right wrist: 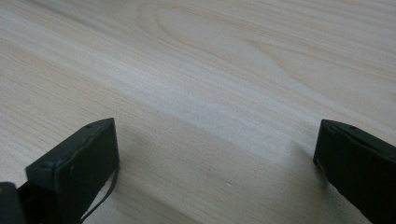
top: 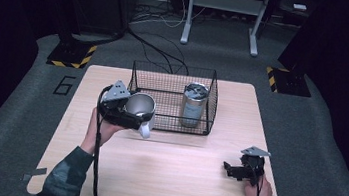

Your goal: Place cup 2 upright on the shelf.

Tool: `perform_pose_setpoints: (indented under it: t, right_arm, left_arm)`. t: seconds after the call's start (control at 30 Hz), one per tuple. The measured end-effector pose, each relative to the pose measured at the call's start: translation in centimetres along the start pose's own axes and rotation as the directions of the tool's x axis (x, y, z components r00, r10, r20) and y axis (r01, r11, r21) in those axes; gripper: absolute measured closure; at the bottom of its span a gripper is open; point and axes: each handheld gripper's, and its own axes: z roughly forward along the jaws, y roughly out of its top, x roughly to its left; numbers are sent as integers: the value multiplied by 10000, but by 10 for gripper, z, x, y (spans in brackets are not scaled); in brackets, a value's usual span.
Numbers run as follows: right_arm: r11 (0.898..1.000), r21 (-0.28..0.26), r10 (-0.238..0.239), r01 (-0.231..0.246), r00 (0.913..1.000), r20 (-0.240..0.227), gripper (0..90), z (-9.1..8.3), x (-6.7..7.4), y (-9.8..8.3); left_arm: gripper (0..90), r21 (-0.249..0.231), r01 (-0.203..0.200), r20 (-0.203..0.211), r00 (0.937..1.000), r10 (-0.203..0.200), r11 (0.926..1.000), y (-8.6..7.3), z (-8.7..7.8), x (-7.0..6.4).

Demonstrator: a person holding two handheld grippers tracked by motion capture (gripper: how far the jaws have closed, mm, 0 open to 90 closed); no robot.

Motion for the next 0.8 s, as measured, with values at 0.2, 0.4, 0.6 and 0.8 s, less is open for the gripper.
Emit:
perform_pose_setpoints:
  t: [0.2, 0.4, 0.6, 0.8]
  right_arm:
    - [10000, -6, 7, -7, 10000, -2, 0, 0, 0, 0]
    - [10000, -1, -19, 19, 10000, -6, 0, 0, 0, 0]
    - [10000, 4, -45, 45, 10000, 2, 0, 0, 0, 0]
    - [10000, 12, -66, 66, 10000, -12, 0, 0, -1, 0]
  left_arm:
    - [64, 12, -33, -21, 10000, 33, 10000, 9, 7, 4]
    - [64, -18, -47, -72, 10000, 47, 10000, 16, 15, 8]
    - [64, 76, 22, -192, 9998, -21, 10000, 20, 23, 13]
    - [64, 96, 101, -270, 9996, -98, 9999, 26, 30, 19]
